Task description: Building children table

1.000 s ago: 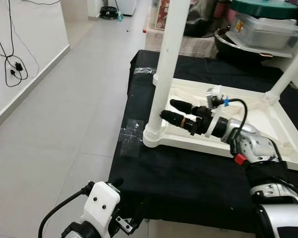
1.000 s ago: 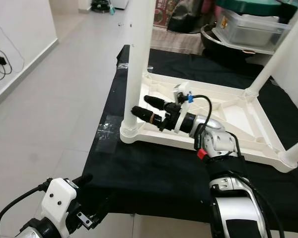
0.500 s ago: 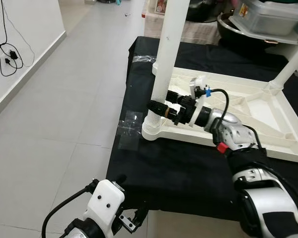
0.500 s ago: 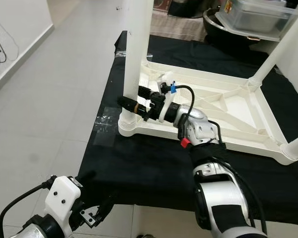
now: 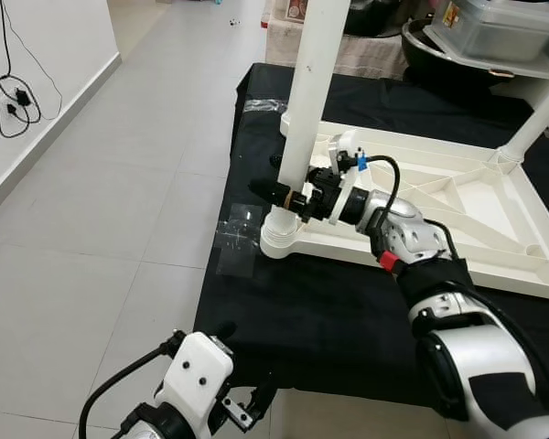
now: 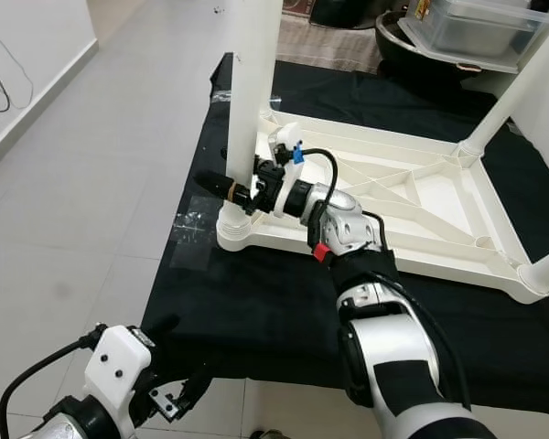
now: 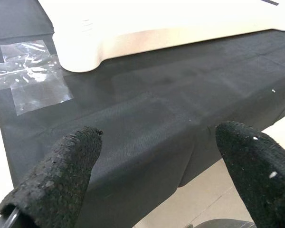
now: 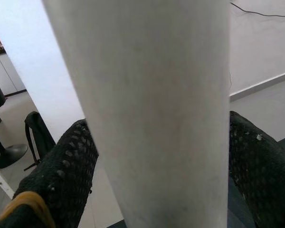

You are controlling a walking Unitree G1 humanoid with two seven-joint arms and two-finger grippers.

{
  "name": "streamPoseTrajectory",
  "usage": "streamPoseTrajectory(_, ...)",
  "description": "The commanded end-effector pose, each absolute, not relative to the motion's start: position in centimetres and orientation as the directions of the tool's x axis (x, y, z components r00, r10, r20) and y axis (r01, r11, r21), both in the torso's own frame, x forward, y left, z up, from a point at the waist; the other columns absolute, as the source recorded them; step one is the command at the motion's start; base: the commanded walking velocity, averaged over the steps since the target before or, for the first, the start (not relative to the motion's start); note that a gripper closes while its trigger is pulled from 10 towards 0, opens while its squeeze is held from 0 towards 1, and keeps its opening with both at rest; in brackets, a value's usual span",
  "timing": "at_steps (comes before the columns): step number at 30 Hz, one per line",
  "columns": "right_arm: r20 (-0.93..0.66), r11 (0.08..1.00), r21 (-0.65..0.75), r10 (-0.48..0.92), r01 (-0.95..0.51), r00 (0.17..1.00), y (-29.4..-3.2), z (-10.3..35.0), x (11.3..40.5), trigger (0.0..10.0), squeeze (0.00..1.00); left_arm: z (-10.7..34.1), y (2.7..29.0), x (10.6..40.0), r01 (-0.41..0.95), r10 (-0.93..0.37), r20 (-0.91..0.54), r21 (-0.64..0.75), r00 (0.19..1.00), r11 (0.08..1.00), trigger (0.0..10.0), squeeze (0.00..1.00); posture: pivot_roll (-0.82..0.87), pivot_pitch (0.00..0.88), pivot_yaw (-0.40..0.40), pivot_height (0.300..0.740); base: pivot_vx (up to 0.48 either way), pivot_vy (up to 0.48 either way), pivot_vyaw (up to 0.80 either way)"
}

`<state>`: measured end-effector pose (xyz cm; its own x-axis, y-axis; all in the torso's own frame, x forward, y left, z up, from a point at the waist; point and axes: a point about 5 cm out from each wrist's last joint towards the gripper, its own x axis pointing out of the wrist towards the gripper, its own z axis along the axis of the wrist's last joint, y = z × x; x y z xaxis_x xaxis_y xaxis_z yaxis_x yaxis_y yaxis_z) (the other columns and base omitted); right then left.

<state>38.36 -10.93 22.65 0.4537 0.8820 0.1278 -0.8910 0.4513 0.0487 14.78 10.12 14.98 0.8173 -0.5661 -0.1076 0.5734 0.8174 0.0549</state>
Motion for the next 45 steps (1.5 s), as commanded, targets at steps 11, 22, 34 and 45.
streamPoseTrajectory(11,0.159,0.433,-0.018,0.891,-0.901,0.425,-10.3,23.6,38.7,0.0,0.0,14.9,10.0,14.6,0.575,-0.566,-0.117,0.065,0.816,0.815,10.0,0.0,0.18,0.165,-0.143,0.74,0.0,0.0,0.0)
streamPoseTrajectory(22,0.16,0.465,-0.002,0.874,-0.885,0.459,-9.9,22.7,38.7,0.0,0.0,14.8,10.2,14.8,0.559,-0.55,-0.116,0.06,0.827,0.827,10.0,0.0,0.18,0.163,-0.139,0.74,0.0,0.0,0.0)
streamPoseTrajectory(34,0.054,0.965,0.045,0.256,-0.259,0.965,-14.2,19.1,38.3,0.0,0.0,14.9,10.6,16.1,0.533,-0.526,-0.09,0.083,0.846,0.842,10.0,0.0,0.15,0.148,-0.114,0.74,0.0,0.0,0.0)
streamPoseTrajectory(45,-0.102,0.841,0.161,-0.507,0.517,0.856,-13.9,18.9,34.6,0.0,0.0,14.9,10.6,16.6,0.533,-0.527,-0.083,0.099,0.846,0.84,10.0,0.0,0.16,0.143,-0.11,0.74,0.0,0.0,0.0)
